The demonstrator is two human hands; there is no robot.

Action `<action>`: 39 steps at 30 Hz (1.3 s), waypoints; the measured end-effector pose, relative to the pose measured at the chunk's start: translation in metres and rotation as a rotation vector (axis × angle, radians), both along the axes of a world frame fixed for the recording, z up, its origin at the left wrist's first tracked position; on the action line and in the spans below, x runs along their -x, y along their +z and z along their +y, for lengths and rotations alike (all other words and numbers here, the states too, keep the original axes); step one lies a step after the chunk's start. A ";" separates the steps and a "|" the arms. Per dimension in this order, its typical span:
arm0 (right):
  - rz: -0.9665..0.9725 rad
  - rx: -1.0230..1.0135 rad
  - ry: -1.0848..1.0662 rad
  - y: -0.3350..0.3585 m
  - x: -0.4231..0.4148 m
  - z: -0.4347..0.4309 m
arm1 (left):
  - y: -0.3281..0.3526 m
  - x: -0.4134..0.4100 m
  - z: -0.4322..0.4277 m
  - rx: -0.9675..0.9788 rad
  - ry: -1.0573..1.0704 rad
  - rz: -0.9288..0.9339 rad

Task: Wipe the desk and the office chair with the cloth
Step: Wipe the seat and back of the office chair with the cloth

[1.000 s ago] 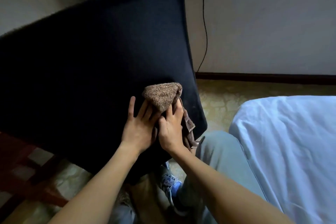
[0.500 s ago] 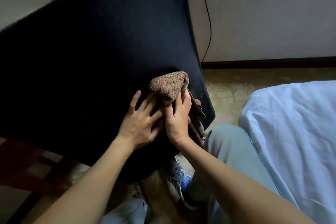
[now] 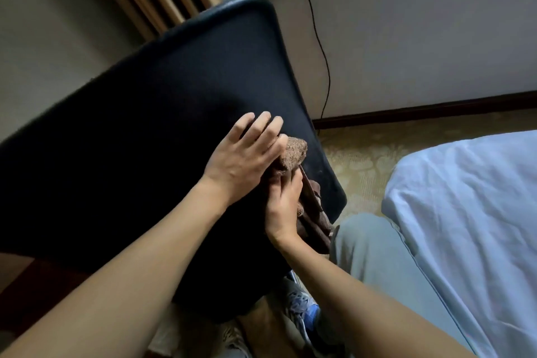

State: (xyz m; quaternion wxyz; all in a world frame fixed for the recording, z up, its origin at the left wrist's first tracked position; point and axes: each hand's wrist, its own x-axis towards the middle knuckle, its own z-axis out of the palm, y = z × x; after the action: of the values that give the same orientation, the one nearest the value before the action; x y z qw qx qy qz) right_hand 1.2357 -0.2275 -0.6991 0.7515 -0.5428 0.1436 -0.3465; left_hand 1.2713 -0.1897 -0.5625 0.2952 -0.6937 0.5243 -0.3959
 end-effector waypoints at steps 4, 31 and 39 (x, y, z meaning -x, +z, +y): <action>0.096 0.057 0.003 0.008 -0.001 0.007 | 0.013 -0.018 -0.022 -0.165 0.130 -0.018; 0.198 0.107 -0.131 0.001 -0.040 -0.021 | 0.020 -0.047 -0.032 -0.362 0.214 -0.125; 0.373 -0.117 -0.087 -0.047 -0.057 -0.040 | 0.018 -0.045 -0.029 -0.351 0.216 -0.166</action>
State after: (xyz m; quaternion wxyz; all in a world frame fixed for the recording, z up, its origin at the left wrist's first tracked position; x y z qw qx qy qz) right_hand 1.2926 -0.2673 -0.7461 0.7264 -0.5463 0.3235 -0.2632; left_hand 1.3162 -0.2187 -0.5444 0.4944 -0.6488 0.4817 -0.3204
